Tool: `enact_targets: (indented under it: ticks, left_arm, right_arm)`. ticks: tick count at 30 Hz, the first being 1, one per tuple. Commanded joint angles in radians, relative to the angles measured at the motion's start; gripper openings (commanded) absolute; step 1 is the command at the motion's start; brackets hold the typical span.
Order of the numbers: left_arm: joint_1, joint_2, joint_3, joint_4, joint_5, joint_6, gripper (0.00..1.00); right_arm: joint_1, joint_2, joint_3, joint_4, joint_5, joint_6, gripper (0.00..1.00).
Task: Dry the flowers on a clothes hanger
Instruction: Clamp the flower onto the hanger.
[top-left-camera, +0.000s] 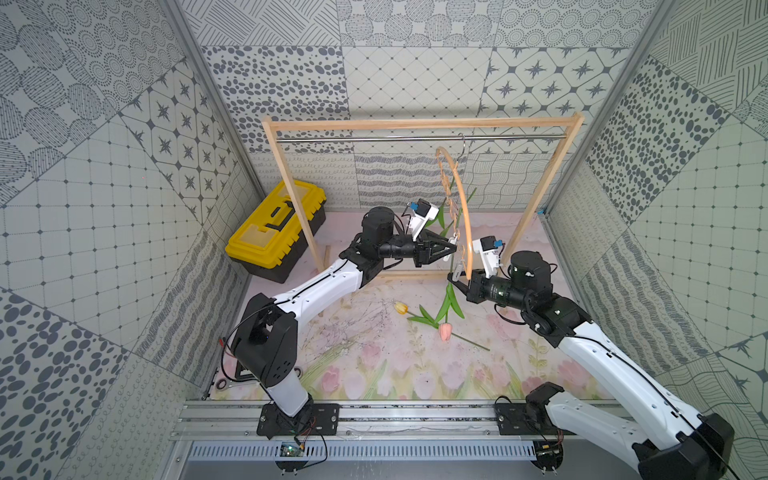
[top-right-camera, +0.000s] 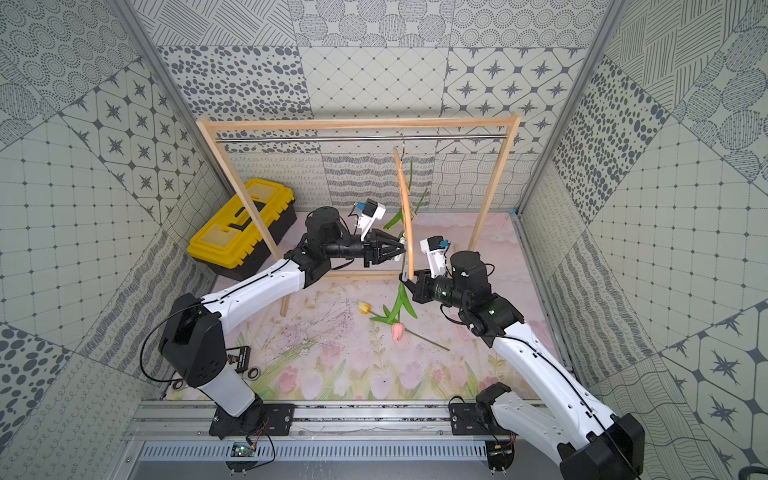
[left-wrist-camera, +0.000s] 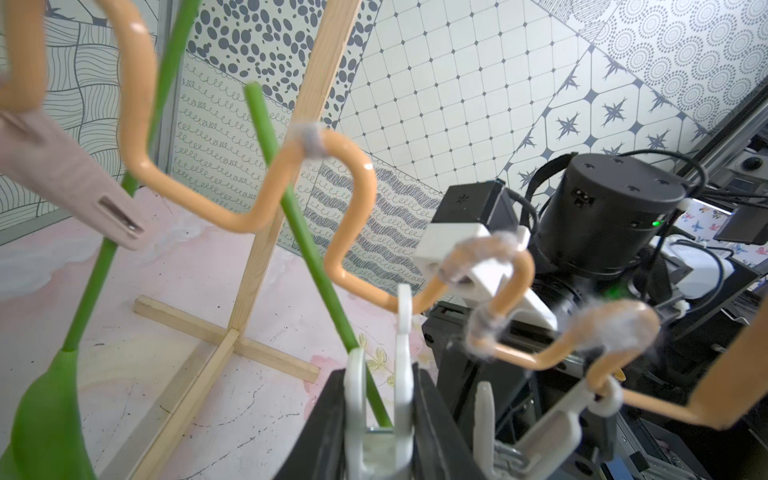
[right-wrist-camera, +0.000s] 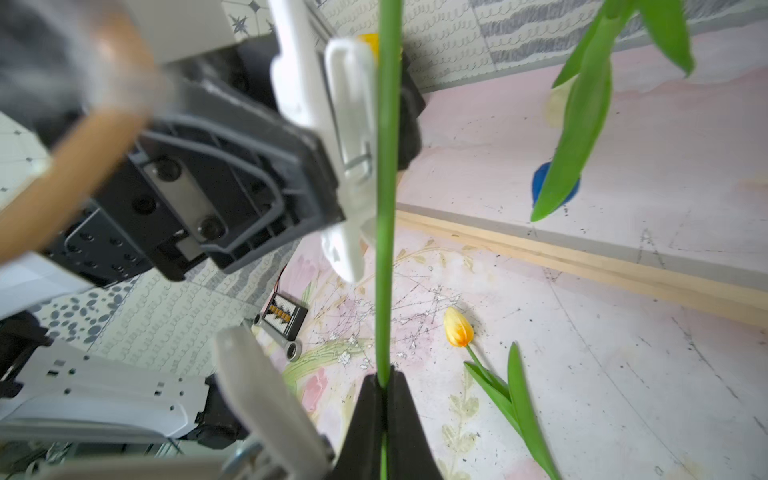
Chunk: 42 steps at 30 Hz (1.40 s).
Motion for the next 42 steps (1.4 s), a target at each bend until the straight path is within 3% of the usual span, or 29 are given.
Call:
enact_targets:
  ticks: [1,3,7,15,23,29,42]
  left_arm:
    - [-0.017,-0.004,-0.072,0.261,-0.081,-0.189,0.06]
    - [-0.036,-0.006,-0.115,0.334,-0.15,-0.235,0.0]
    - [-0.092,-0.014,-0.173,0.422,-0.291,-0.256,0.0]
    - [-0.144,0.001,-0.25,0.596,-0.483,-0.318,0.0]
    - [-0.154,0.002,-0.267,0.622,-0.485,-0.303,0.0]
    - [-0.158,-0.003,-0.275,0.631,-0.488,-0.304,0.0]
    - [-0.159,0.003,-0.282,0.644,-0.477,-0.295,0.0]
  right_arm:
    - [-0.007,-0.049,-0.039,0.066,0.12,0.067,0.0]
    - [-0.007,-0.046,-0.069,0.134,0.104,0.132,0.0]
    - [0.007,-0.035,-0.131,0.25,0.087,0.231,0.0]
    - [0.061,-0.073,-0.202,0.357,0.101,0.275,0.0]
    - [0.062,-0.158,-0.222,0.319,0.221,0.287,0.0]
    - [0.065,-0.101,-0.191,0.397,0.124,0.279,0.0]
    - [0.078,-0.067,-0.175,0.452,0.078,0.272,0.0]
